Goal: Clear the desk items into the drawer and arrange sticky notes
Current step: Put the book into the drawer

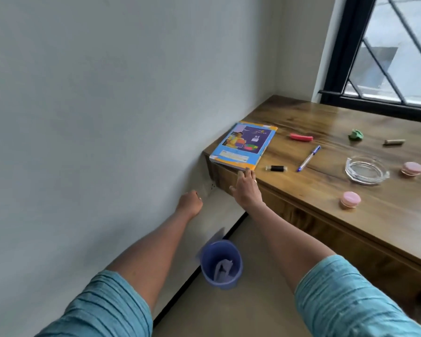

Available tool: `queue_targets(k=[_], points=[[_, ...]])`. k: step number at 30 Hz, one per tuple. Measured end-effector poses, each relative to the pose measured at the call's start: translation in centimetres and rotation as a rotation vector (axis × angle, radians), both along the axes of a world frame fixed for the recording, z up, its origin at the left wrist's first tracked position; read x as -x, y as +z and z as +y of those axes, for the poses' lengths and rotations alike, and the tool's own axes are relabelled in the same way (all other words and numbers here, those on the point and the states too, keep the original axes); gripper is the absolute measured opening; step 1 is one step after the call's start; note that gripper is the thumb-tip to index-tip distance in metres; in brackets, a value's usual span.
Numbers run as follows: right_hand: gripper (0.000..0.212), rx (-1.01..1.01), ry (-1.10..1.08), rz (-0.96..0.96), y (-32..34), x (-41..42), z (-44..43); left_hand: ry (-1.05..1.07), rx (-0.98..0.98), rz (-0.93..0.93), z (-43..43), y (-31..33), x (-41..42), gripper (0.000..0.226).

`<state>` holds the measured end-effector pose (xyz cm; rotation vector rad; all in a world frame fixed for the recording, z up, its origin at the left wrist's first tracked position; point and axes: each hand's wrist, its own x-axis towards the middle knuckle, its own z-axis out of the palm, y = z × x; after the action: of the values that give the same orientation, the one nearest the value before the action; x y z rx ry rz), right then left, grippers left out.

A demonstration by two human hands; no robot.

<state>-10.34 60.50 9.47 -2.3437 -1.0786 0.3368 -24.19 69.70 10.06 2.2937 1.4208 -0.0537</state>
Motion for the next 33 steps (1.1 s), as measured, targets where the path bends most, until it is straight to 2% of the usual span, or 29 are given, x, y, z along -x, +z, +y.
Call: queue_targets(k=[7,12,17,22,25,28,31,33], points=[[0.053,0.174,0.026,-0.202,-1.1,-4.6,7.6,0.054,0.177,-0.066,5.2,-0.9,-6.5,0.036],[0.078,0.335,0.02,-0.2,-2.1,-6.3,10.9,0.046,0.264,-0.13,6.6,-1.5,-8.2,0.038],[0.058,0.316,0.036,-0.329,-3.1,-5.3,10.8,0.058,0.322,-0.182,8.1,-2.0,-8.3,0.043],[0.056,0.316,0.062,-0.37,-2.0,-4.5,10.8,0.113,0.383,-0.215,8.5,-2.8,-7.5,0.042],[0.051,0.242,0.049,-0.417,0.1,-4.3,9.9,0.183,0.446,-0.323,8.4,-3.3,-6.9,0.035],[0.045,0.072,-0.005,-0.494,3.4,-4.4,8.7,0.215,0.548,-0.429,8.3,-3.1,-6.6,0.029],[0.044,-0.044,-0.148,-0.495,6.7,-4.4,7.0,0.171,0.603,-0.449,7.6,-1.7,-6.6,0.017],[0.039,-0.188,-0.302,-0.415,8.3,-4.1,5.5,0.129,0.638,-0.483,6.5,-0.4,-6.9,0.024]])
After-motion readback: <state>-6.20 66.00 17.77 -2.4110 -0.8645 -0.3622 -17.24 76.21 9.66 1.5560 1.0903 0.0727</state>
